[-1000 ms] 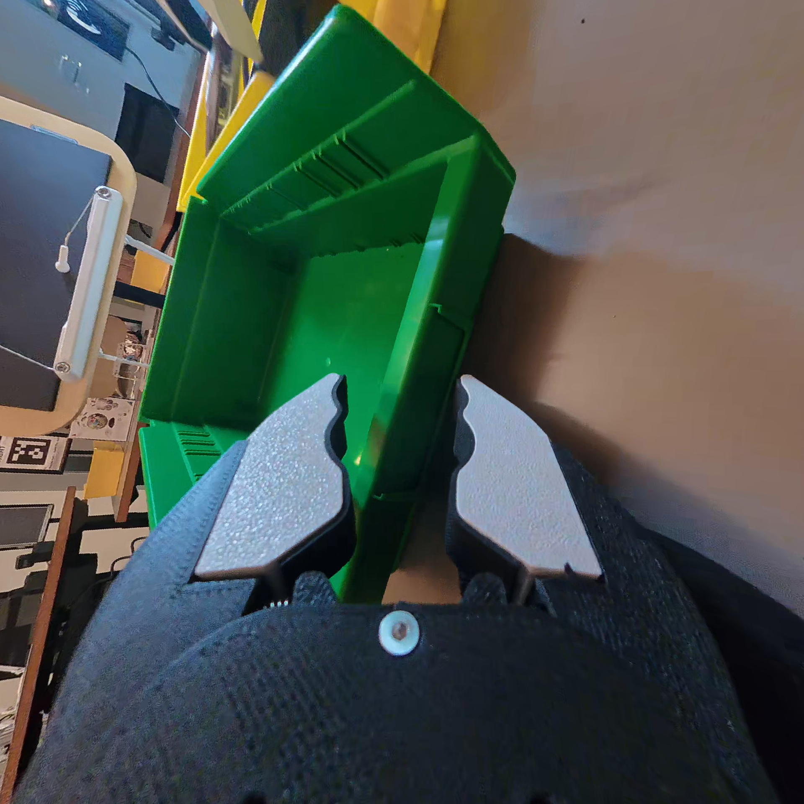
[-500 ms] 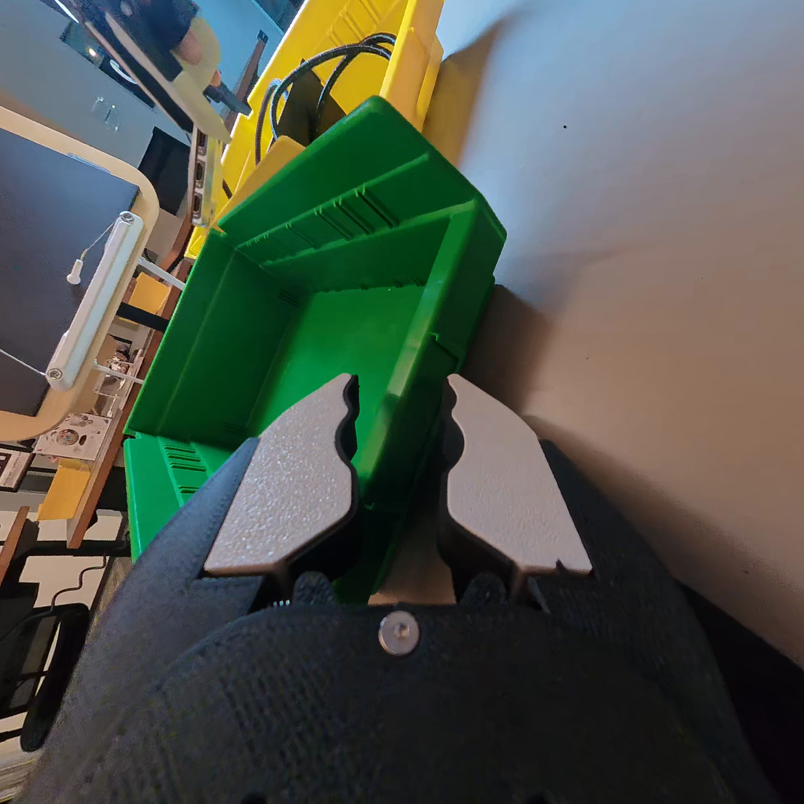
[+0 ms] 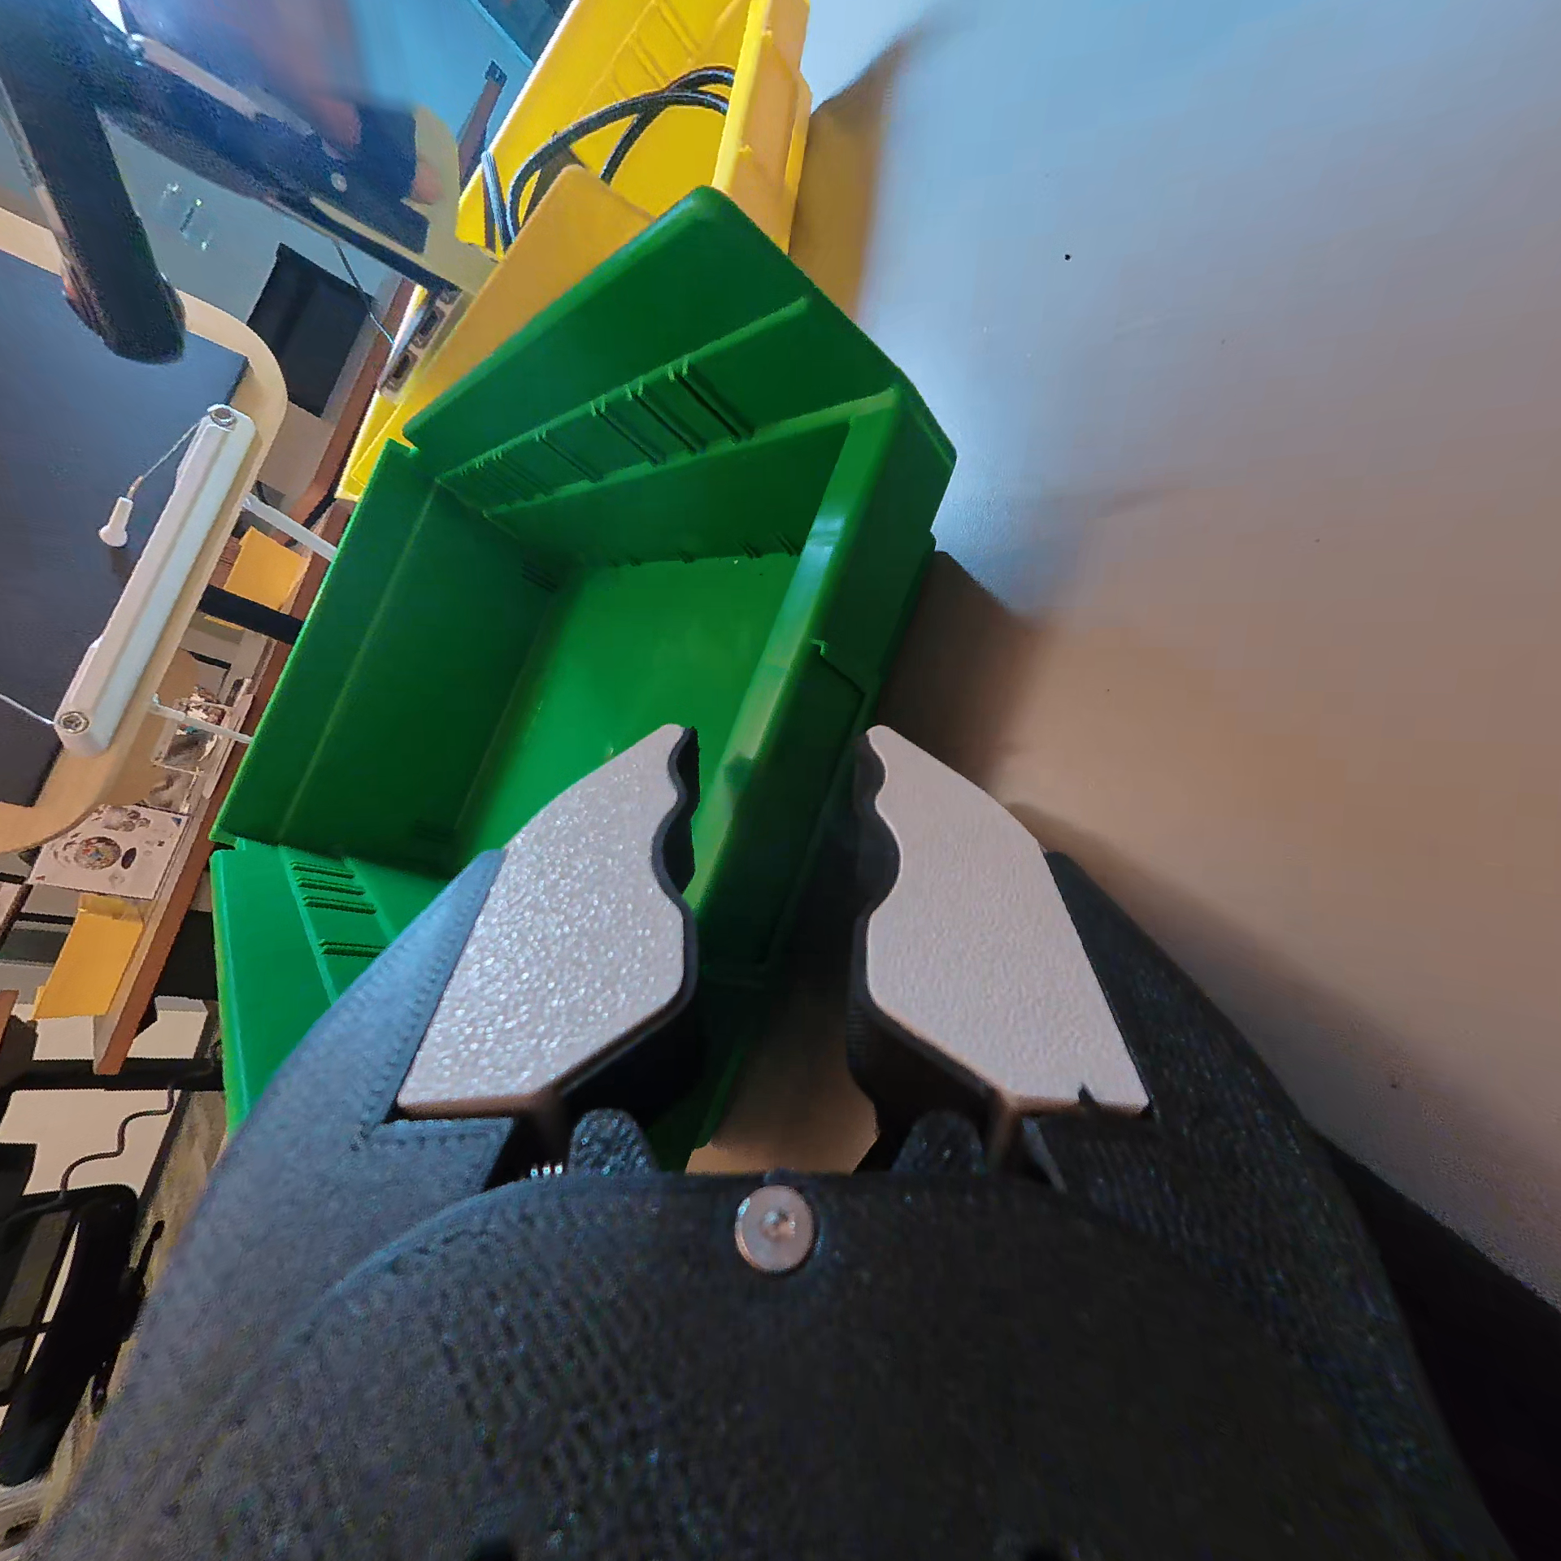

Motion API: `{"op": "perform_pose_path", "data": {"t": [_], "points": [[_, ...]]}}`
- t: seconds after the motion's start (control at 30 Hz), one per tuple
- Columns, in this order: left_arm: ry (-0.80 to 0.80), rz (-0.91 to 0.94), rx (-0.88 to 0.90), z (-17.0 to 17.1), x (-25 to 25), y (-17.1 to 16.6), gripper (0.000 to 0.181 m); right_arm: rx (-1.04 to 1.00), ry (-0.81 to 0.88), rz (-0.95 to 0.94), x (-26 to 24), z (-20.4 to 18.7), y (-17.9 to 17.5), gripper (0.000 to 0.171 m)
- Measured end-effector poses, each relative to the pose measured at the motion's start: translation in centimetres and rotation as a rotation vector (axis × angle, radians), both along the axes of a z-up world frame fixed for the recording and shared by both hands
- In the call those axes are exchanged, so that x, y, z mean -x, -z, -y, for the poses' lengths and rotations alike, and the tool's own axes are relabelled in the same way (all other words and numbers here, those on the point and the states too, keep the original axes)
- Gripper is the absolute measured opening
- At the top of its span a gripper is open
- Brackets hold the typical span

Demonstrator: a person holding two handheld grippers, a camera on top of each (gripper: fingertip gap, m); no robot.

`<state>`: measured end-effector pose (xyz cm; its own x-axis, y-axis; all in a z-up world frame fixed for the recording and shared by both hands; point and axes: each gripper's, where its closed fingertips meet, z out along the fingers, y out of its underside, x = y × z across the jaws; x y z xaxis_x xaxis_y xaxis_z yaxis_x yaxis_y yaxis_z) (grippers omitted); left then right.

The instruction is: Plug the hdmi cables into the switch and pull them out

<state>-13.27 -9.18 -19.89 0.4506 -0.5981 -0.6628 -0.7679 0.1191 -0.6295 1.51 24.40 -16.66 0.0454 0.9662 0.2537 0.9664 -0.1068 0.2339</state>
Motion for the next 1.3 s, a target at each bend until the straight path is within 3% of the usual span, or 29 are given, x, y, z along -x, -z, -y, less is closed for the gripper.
{"op": "perform_pose_path", "data": {"t": [0.1,0.27,0.4,0.6,0.67,0.8,0.9,1.0,1.3], "points": [[0.003,-0.003,-0.004,0.1,-0.1,0.0,0.036,0.064,-0.065,-0.118,1.5,0.4,0.5,0.054],[0.002,0.004,-0.006,0.1,0.0,0.0,0.036,0.155,-0.002,-0.415,2.8,1.1,0.3,0.068],[0.000,0.010,-0.005,0.1,0.0,0.0,0.036,0.229,0.008,-0.755,3.9,2.6,-2.6,0.076],[-0.028,0.021,-0.035,-0.2,0.4,-0.7,0.036,0.127,-0.117,-1.024,0.9,7.0,-5.9,0.076],[-0.046,0.029,-0.048,-0.4,0.7,-1.1,0.036,0.085,-0.196,-0.953,-1.7,9.6,-4.7,0.076],[-0.060,0.053,-0.039,-0.9,0.7,-1.7,0.037,-0.024,-0.316,-0.611,-7.3,12.5,1.0,0.076],[-0.056,0.042,-0.035,-1.3,-0.2,-2.1,0.037,-0.067,-0.395,-0.488,-8.5,13.5,5.0,0.053],[-0.051,0.017,0.011,-1.5,-1.1,-1.8,0.041,-0.271,-0.527,-0.443,-7.7,13.2,5.1,0.030],[-0.010,-0.012,0.129,-2.3,-2.0,-1.5,0.040,-0.386,-0.640,-0.541,-8.4,24.5,4.3,0.030]]}}
